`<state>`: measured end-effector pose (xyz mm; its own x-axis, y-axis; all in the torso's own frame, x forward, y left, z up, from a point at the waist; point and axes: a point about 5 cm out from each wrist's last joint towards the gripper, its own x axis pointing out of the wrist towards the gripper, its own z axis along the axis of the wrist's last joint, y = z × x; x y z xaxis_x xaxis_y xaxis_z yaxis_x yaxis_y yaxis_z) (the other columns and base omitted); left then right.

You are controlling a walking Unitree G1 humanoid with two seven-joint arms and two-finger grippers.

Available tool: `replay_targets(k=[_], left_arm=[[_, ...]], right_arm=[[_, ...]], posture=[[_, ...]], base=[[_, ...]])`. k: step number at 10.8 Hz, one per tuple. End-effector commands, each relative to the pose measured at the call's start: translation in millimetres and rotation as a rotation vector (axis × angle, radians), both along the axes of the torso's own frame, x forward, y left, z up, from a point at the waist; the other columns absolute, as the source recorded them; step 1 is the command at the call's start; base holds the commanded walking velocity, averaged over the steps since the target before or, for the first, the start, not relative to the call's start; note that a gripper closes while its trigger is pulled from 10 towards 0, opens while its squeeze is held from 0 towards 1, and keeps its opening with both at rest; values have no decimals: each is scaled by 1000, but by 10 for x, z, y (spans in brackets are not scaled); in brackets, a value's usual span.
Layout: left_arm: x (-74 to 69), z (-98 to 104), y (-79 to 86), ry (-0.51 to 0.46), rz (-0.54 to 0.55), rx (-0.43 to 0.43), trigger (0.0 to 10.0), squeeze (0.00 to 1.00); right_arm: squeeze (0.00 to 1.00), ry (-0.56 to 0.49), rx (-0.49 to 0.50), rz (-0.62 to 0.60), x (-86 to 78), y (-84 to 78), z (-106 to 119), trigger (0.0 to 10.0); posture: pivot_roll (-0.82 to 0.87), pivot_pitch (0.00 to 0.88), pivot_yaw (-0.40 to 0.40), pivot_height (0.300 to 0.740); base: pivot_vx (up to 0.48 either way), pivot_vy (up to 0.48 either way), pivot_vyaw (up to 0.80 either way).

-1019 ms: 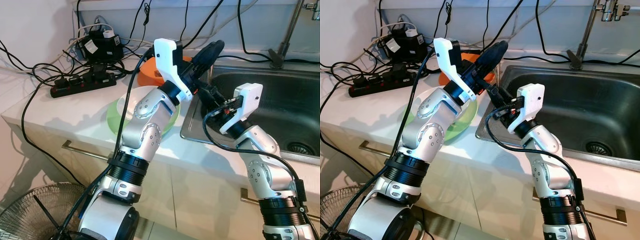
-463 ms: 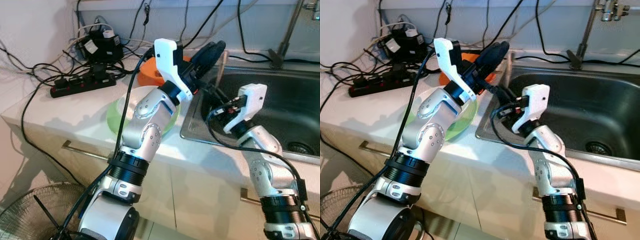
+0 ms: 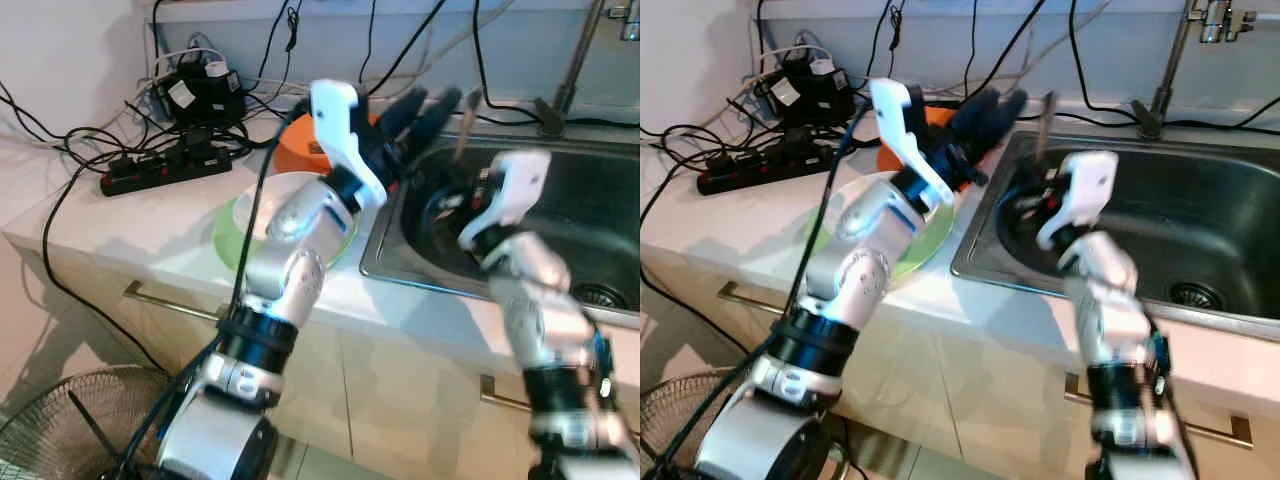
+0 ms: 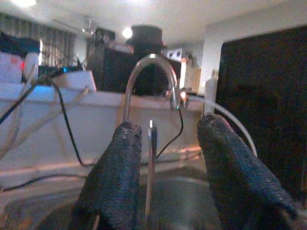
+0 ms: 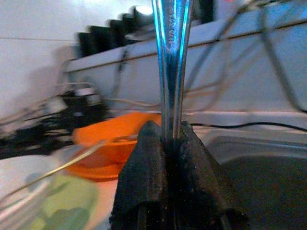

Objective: Kitchen organization

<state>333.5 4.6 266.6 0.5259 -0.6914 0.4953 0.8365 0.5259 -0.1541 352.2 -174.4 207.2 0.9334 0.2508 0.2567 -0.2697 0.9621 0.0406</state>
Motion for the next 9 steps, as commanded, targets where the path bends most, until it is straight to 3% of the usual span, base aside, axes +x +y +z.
replay_targets(k=[1,2,3,6,9], left_arm=[[-59,-72,-81,28,-22,-23,10000,0],[-51,-155,-82,55,-21,18,10000,0],[-46,-377,-98,74,-1,155,10000,0],[-45,-717,-82,132,17,333,10000,0],[-15,-851,-49,170,55,390,10000,0]], right_arm=[[0,-6,-4,-43,46,-37,30,10000],[0,25,-34,-93,97,-107,-11,10000],[0,74,-124,-194,171,-244,-109,10000],[0,139,-188,-311,258,-442,-258,10000],[0,171,-196,-366,279,-563,-354,10000]], posture=[[37,0,143,740],[38,0,143,740],[44,0,140,740],[49,0,137,740],[51,0,137,740]], base=[[0,0,0],[0,0,0],[0,0,0],[0,0,0],[0,0,0]])
